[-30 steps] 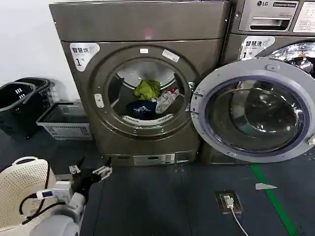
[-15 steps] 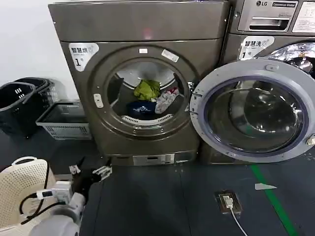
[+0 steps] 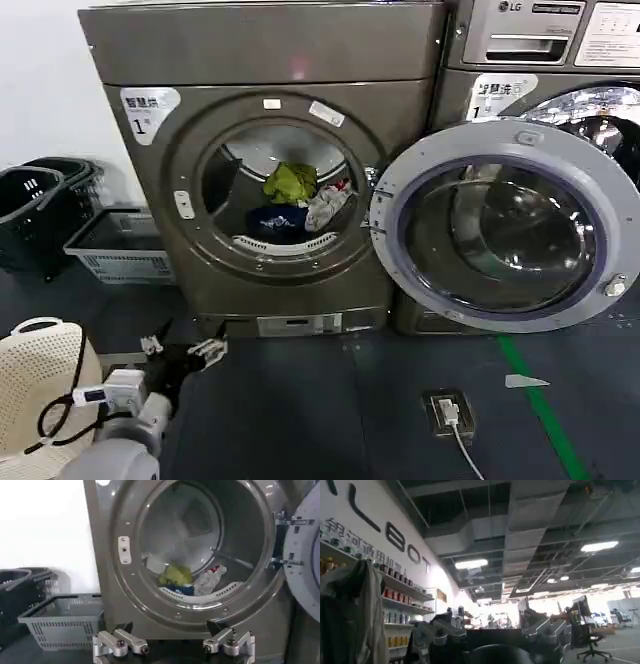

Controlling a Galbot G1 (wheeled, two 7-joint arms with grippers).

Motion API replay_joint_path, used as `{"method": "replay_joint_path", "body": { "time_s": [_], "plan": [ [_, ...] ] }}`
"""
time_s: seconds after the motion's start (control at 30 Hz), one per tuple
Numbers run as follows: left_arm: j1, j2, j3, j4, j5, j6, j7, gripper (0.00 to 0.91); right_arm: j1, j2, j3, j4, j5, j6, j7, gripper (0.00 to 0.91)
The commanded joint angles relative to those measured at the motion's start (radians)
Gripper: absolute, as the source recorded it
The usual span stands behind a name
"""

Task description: Grasp the clothes from the dryer.

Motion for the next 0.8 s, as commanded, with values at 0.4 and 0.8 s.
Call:
{"method": "replay_joint_path", "body": {
  "time_s": [0.4, 0.8],
  "plan": [
    [-0.006, -0.003, -0.001, 0.008, -0.004, 0.049, 0.000, 0.907, 0.002, -0.001, -0.001, -0.007, -0.003, 0.007, 0.000, 0.907],
    [-0.007, -0.003, -0.002, 0.015, -0.009, 0.049, 0.001, 0.907, 0.000, 0.007, 0.000, -0.007, -0.005, 0.014, 0.002, 0.907]
  ]
}}
